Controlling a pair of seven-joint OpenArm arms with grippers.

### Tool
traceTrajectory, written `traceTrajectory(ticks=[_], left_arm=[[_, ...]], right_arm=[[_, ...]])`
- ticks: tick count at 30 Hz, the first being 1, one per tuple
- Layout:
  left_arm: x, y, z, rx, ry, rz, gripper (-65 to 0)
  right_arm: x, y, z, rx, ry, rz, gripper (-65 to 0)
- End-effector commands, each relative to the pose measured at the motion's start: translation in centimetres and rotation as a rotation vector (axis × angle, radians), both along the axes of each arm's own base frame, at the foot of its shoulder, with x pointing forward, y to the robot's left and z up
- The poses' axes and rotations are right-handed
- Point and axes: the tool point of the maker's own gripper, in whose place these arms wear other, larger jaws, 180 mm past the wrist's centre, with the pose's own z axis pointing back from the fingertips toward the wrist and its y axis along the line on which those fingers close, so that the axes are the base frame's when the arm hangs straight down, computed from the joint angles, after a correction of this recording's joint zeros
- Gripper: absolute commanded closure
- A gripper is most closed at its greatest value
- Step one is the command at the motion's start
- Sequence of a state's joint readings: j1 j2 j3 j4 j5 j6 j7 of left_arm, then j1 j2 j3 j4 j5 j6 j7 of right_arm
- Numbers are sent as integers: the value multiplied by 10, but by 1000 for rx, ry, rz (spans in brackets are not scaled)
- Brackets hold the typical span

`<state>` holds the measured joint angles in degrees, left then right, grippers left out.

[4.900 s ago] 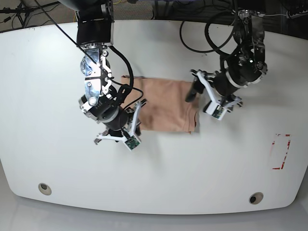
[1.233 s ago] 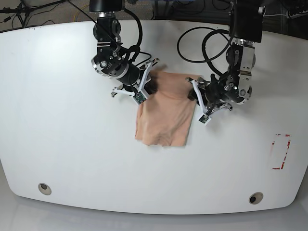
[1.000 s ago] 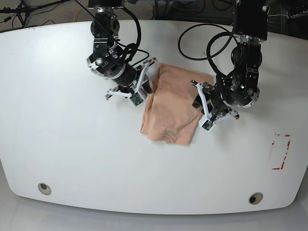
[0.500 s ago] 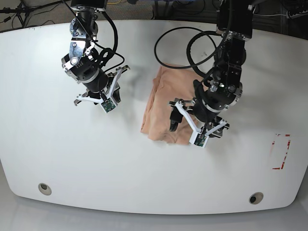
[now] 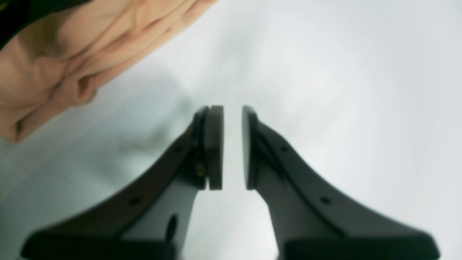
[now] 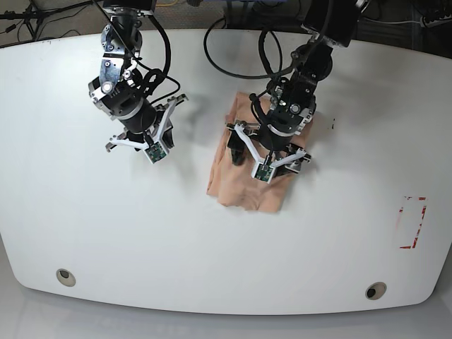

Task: Fold the T-shirt properly
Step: 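Rotate and flatten the folded bundle with both grippers, then carry the folded shirt with the left gripper to the table edge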

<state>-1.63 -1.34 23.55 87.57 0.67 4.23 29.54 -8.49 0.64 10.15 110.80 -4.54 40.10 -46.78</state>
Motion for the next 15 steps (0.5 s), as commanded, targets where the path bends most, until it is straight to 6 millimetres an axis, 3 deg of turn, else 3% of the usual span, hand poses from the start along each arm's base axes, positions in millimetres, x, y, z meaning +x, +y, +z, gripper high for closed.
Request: traceTrajectory(ticks=[1, 4, 7, 10, 15], left_arm=[[4, 11, -18, 31, 12, 22, -486], [-5, 21, -51, 62, 100, 35, -486], [-21, 49, -92, 122, 210, 56, -486], [-26, 72, -101, 139, 243, 49, -486], [-50, 142, -116, 169, 314, 78, -485]], right_arm=[[7, 2, 13, 15, -50, 5, -79], [8, 2, 13, 15, -52, 4, -79], [8, 2, 14, 14, -55, 4, -79], [7, 2, 14, 14, -55, 4, -79], [7, 2, 15, 14, -56, 4, -79]])
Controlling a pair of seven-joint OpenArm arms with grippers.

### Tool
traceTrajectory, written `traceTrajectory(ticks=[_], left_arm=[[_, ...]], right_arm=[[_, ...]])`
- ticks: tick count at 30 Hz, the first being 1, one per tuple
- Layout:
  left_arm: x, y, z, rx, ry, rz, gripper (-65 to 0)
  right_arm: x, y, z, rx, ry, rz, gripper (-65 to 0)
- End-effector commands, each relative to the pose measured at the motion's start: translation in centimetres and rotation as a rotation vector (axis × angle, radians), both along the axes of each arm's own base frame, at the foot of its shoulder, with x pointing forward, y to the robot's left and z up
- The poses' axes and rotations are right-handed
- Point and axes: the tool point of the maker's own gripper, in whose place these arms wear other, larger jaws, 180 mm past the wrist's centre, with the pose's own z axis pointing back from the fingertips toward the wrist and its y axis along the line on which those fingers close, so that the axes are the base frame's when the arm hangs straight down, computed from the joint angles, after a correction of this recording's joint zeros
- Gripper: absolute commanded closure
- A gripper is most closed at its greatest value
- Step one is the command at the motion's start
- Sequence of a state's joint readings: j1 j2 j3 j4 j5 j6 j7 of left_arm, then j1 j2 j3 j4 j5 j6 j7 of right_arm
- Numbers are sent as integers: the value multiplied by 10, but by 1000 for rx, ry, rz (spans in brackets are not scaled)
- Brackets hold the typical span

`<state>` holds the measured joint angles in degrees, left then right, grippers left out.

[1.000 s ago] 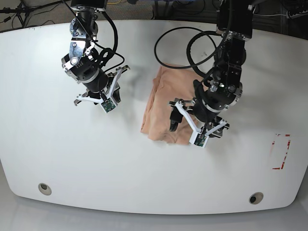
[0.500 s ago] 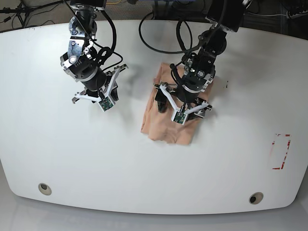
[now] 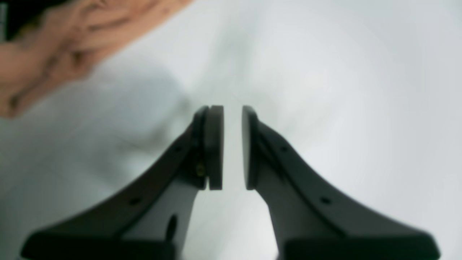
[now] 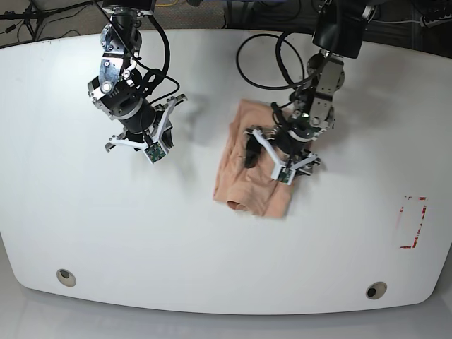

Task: Fold the T-shirt properly
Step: 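Carry the folded shirt with the left gripper to the table edge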

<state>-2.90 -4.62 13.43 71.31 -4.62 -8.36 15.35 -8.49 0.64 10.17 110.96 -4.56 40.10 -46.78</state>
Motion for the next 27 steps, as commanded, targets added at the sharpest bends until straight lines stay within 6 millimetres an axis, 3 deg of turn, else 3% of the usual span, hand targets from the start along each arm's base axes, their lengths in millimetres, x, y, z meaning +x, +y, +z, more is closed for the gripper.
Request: traceTrajectory(ticks=[1, 8, 9, 16, 22, 27], left_arm=[[-58, 100, -60, 249, 282, 66, -485], [-74, 194, -50, 352, 317, 83, -485], [-81, 221, -45, 386, 329, 99, -485], [-104, 314, -30, 500, 411, 156, -485], [-132, 377, -21, 560, 505, 196, -485], [-138, 410, -3, 565, 493, 220, -485]], right_arm=[[7, 2, 15, 14, -57, 4, -79], [3, 3, 14, 13, -50, 6, -79], [3, 3, 14, 13, -50, 6, -79], [2, 3, 13, 14, -48, 7, -79], [1, 3, 13, 14, -47, 8, -79], [2, 3, 13, 16, -50, 9, -79]])
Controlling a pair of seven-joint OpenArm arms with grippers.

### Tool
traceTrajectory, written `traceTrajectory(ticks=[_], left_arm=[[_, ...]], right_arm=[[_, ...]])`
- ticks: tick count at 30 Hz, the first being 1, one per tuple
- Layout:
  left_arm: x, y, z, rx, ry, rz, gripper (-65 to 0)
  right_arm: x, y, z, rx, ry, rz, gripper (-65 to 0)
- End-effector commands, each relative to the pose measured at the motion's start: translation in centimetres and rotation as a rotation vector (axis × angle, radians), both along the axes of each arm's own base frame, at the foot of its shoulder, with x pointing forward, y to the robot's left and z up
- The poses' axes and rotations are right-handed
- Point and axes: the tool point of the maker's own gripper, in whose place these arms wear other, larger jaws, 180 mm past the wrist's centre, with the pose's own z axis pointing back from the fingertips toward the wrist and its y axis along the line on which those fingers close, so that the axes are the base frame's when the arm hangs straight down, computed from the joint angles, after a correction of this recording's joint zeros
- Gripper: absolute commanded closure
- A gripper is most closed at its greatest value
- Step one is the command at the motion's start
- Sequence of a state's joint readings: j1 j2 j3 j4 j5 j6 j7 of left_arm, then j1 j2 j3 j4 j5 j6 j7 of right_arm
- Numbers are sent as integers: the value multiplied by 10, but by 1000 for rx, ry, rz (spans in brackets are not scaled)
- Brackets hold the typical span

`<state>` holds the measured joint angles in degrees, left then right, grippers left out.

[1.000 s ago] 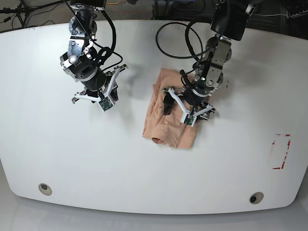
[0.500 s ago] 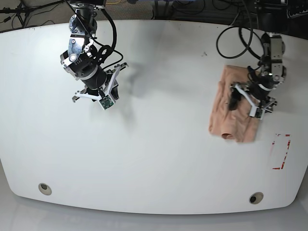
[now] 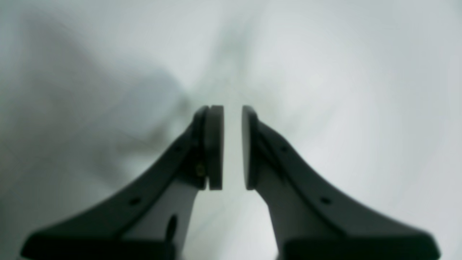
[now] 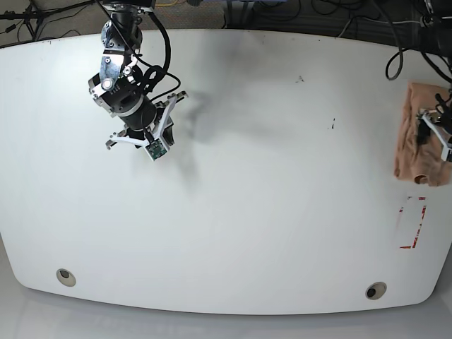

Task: Fold the T-shirt properly
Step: 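Carry the folded shirt with the left gripper to the table edge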

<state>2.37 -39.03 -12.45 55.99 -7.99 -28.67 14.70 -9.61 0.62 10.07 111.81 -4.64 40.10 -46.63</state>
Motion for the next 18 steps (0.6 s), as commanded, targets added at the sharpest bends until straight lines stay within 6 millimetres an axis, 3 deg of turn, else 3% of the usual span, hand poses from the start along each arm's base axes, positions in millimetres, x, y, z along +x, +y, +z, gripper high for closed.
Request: traceTrajectory(ticks=[1, 4, 7, 12, 18], left_arm=[[-62, 44, -24, 151, 294, 27, -485], [-61, 55, -12, 157, 278, 23, -485], [-58, 53, -7, 149, 278, -6, -485], [-22, 40, 18, 168, 199, -65, -485], [15, 19, 63, 260, 125, -136, -481]], right_arm=[[7, 3, 13, 19, -52, 6, -79], [7, 4, 13, 21, -52, 7, -79], [7, 9, 14, 37, -55, 4, -79], [8, 12, 15, 49, -56, 3, -79], [11, 16, 20, 71, -96, 12, -79]])
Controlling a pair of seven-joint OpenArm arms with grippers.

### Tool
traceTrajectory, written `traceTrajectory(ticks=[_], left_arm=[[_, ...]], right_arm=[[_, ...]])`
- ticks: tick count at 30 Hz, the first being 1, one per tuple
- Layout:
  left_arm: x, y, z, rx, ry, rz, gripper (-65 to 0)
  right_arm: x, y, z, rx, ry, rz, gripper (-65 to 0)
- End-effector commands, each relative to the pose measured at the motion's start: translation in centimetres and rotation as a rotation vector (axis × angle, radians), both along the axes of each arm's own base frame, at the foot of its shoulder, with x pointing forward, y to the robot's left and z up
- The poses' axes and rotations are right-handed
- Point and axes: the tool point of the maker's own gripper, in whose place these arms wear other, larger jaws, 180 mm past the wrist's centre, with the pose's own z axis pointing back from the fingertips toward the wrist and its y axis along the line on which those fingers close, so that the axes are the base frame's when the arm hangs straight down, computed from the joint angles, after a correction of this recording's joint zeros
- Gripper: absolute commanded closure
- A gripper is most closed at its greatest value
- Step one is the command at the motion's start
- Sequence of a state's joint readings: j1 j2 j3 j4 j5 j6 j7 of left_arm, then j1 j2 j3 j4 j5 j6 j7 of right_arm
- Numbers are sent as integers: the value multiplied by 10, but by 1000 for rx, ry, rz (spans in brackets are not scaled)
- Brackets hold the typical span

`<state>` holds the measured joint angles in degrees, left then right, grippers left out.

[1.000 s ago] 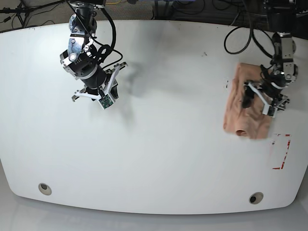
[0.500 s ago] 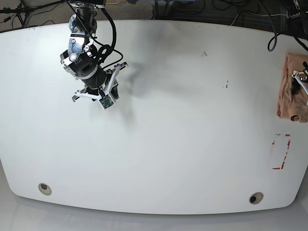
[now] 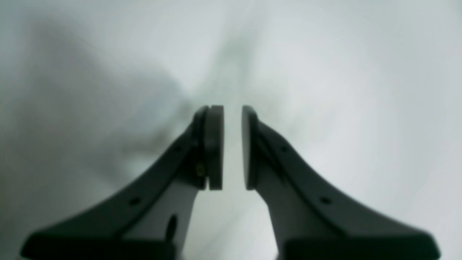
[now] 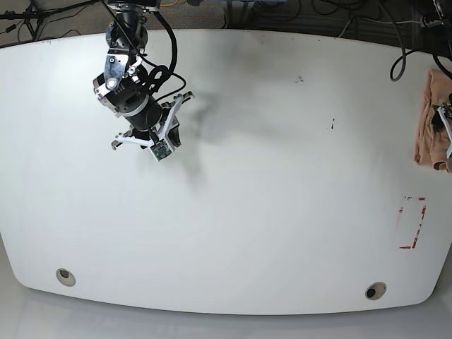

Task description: Fold the T-shirt properly

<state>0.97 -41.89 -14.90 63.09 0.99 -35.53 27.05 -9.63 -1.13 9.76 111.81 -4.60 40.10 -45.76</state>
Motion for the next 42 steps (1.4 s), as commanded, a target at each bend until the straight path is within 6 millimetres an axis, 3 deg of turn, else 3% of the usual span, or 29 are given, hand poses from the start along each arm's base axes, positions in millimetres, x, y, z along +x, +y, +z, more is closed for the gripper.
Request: traceTrajectory(ticks=[1, 3, 7, 13, 20, 24, 28, 29, 32, 35, 42], left_arm=[[25, -7, 41, 62, -74, -56, -474], [37, -28, 54, 65, -131, -98, -444], [45, -80, 59, 34, -206, -187, -386], [47, -160, 72, -85, -404, -235, -383], [33, -205, 87, -227, -664, -96, -383], [7, -227, 77, -298, -690, -62, -383], [-27, -246, 60, -361, -659, -29, -383], [-59, -258, 44, -400, -608, 3, -381], [-85, -269, 29, -432, -544, 28, -381], [-123, -279, 8, -450, -430, 42, -381], [-189, -287, -16, -465, -252, 80, -381]], right_arm=[[11, 5, 20, 37, -93, 10, -79], [9, 4, 20, 46, -107, 10, -79], [7, 4, 24, 69, -156, 27, -79], [3, -5, 17, 140, -217, 30, -79], [3, -45, -3, 282, -309, -130, -79], [-16, -65, -21, 300, -289, -195, -79], [-41, -75, -27, 315, -260, -240, -79], [-72, -81, -27, 374, -234, -291, -79], [-99, -84, -28, 397, -200, -327, -79], [-134, -93, -34, 388, -142, -371, -79], [-190, -97, -44, 416, -35, -457, -78]])
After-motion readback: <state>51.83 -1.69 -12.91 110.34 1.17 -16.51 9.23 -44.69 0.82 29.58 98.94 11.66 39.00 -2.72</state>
